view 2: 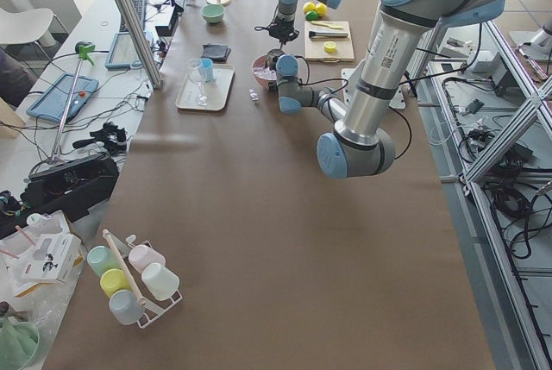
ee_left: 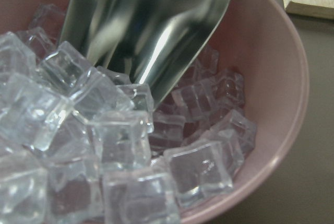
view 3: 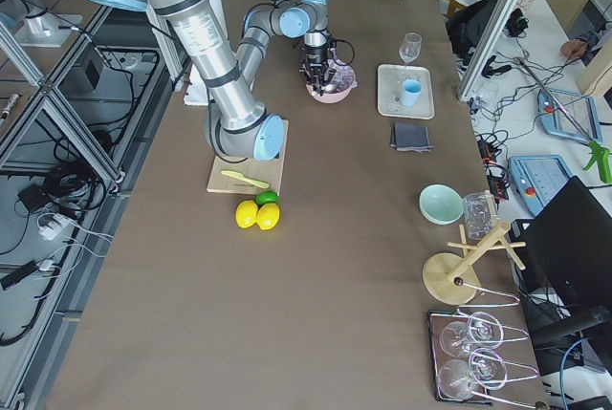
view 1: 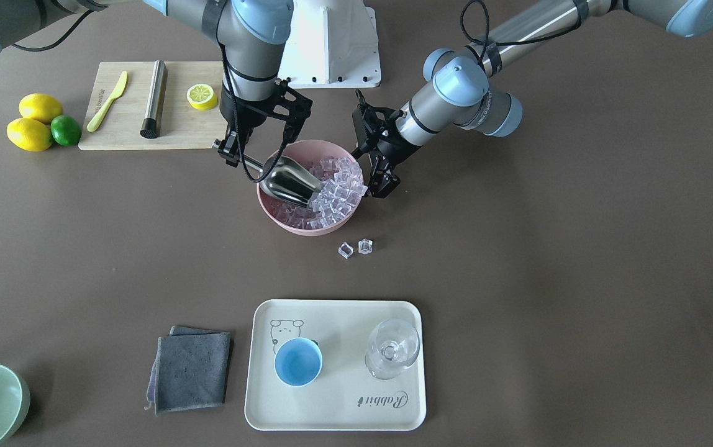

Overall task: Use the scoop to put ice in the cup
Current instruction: 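Lift the scoop of ice out of the bowl with the right gripper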

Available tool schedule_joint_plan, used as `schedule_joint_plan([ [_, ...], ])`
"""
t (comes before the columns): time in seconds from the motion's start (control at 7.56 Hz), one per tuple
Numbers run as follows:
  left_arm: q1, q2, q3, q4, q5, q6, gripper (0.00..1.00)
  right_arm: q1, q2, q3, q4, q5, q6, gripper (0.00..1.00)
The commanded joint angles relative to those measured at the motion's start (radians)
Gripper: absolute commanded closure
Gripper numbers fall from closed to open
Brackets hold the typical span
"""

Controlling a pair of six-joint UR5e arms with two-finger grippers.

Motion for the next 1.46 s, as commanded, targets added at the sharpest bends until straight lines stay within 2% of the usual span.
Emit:
schedule_joint_plan([
  [0.0, 0.000, -0.001, 0.000, 0.000, 0.005, 0.001, 0.01, 0.000, -0.084, 0.069, 0.123, 0.000, 0.081, 1.00],
  [0.53, 0.002, -0.009, 0.000, 0.003, 0.015, 0.001, 0.01, -0.002, -0.163, 0.084, 0.316, -0.009, 0.205, 1.00],
  [0.66, 0.002, -0.009, 0.000, 0.003, 0.015, 0.001, 0.01, -0.002, -0.205, 0.128, 0.349, -0.008, 0.233, 1.00],
  [1.32, 0.002, -0.008, -0.002, 0.000, 0.014, 0.001, 0.01, -0.002, -0.334, 0.230, 0.517, -0.002, 0.409, 1.00],
])
